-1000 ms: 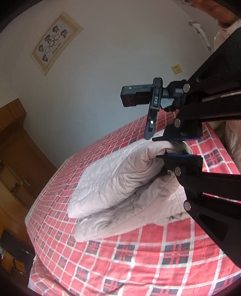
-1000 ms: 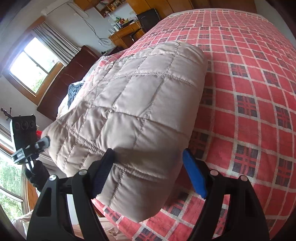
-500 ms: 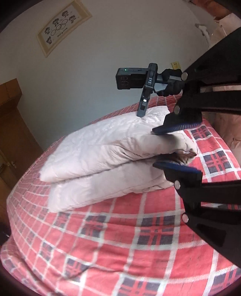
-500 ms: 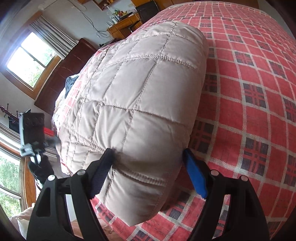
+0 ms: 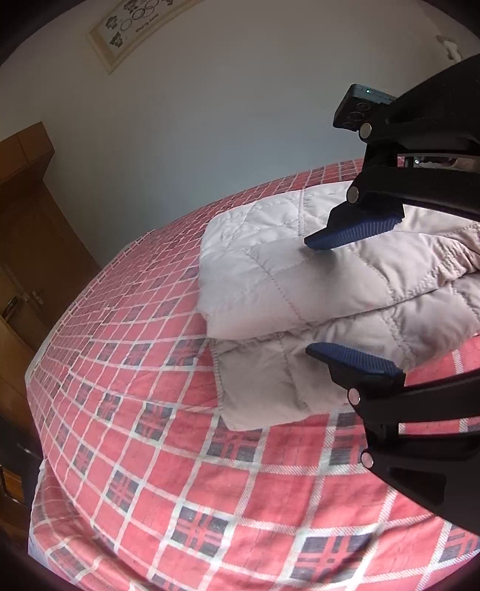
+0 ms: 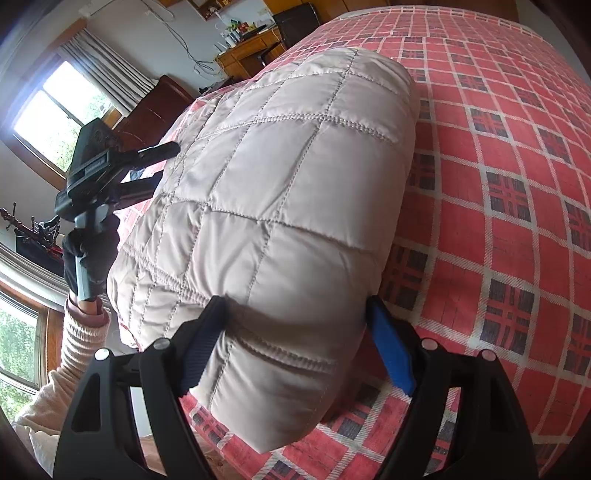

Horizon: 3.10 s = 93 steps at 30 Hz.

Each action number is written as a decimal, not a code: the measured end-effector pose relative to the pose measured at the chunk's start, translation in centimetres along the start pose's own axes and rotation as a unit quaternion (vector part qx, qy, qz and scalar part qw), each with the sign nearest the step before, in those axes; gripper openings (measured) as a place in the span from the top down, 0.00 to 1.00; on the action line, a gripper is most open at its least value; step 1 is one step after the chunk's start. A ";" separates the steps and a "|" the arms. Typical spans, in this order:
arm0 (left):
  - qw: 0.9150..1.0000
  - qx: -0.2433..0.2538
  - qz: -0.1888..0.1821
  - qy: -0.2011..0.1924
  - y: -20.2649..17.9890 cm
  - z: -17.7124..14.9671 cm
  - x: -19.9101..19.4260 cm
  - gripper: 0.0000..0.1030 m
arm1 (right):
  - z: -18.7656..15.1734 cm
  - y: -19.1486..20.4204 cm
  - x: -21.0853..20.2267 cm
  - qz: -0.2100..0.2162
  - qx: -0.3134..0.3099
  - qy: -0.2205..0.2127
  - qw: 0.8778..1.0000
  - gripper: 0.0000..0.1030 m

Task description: Fold large clothes

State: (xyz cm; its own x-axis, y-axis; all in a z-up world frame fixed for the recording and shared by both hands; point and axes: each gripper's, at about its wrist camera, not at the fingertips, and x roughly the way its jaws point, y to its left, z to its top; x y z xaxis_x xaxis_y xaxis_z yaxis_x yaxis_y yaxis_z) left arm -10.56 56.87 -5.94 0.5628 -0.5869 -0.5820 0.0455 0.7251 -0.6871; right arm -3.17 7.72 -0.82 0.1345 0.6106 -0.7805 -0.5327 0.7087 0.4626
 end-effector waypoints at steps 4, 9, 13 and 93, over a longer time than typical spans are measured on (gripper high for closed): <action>0.999 0.028 -0.017 -0.029 -1.8 -0.2 -0.8 0.87 | 0.2 -0.2 0.1 0.003 0.003 0.002 1.000 0.24; 0.997 0.040 -0.030 -0.053 -1.9 -1.0 -3.6 0.91 | 0.2 0.2 0.4 0.006 -0.006 0.001 1.000 0.23; 1.000 0.010 0.003 -0.020 1.3 -1.2 -1.1 0.91 | 0.5 0.5 0.8 0.004 -0.010 -0.001 1.000 0.22; 0.991 0.099 -0.087 0.026 -9.8 5.7 18.3 0.44 | 8.7 -15.8 -4.3 0.076 0.086 -0.107 0.988 0.41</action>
State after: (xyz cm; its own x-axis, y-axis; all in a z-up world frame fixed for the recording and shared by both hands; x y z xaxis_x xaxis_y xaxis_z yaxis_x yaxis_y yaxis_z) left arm 3.98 41.05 -7.43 0.4884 -0.7234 -0.4880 0.3020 0.6648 -0.6833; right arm 11.97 -3.03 -1.06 0.2474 0.7627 -0.5976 -0.4139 0.6409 0.6465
